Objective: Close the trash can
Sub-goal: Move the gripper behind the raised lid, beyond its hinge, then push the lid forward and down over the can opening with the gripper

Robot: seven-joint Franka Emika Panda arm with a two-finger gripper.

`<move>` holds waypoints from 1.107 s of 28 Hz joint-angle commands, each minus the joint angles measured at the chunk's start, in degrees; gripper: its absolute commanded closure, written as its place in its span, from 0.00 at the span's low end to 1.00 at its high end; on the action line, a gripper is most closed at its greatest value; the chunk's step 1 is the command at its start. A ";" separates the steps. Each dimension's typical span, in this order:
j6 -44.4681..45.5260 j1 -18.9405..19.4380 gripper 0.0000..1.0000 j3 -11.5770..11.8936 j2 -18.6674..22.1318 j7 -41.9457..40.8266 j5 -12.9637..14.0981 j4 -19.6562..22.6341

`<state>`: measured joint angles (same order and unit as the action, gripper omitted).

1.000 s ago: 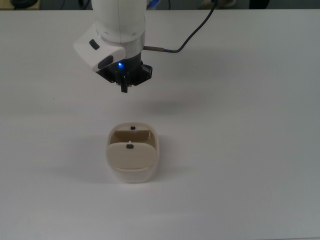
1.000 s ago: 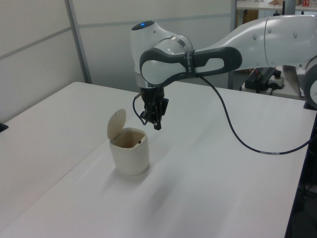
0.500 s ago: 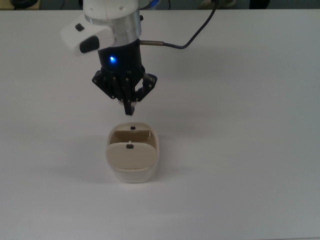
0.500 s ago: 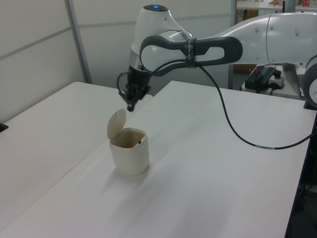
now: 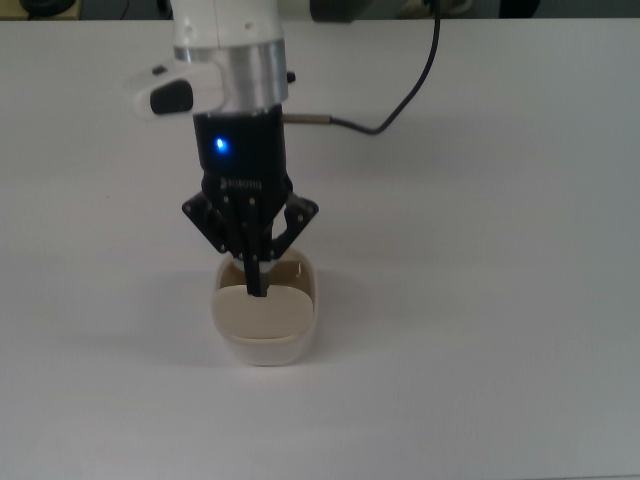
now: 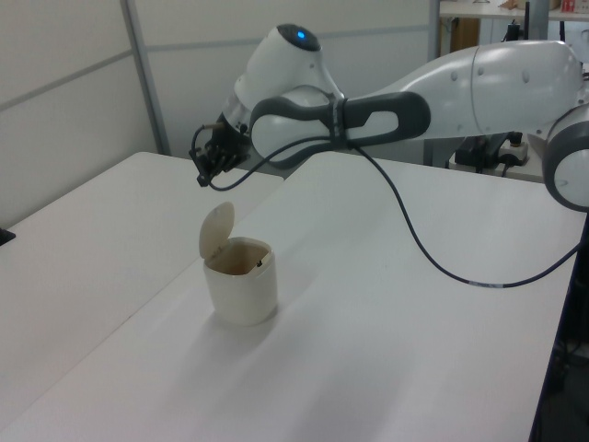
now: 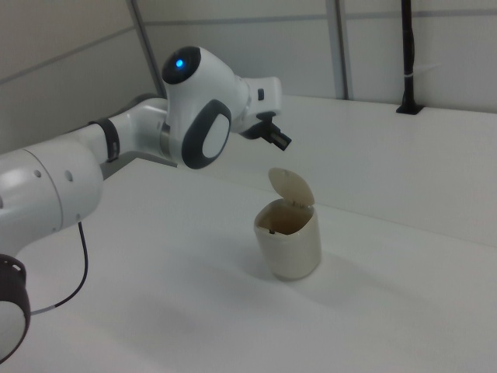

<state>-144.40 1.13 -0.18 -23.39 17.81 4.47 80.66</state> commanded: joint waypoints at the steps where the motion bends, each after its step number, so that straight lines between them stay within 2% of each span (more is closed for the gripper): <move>1: -1.76 0.19 1.00 0.09 -2.27 1.26 -2.71 0.54; 8: -0.28 0.10 1.00 0.53 -1.83 1.26 -2.98 2.30; 15: 8.07 -0.34 1.00 0.71 -1.30 0.64 -3.15 2.66; 24: 18.62 -0.95 1.00 1.15 -1.48 -4.72 -4.21 3.36; 31: 20.30 -0.86 1.00 1.15 -1.92 -5.42 -6.84 5.64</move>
<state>-125.05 0.03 0.57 -26.35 13.83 -0.74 83.43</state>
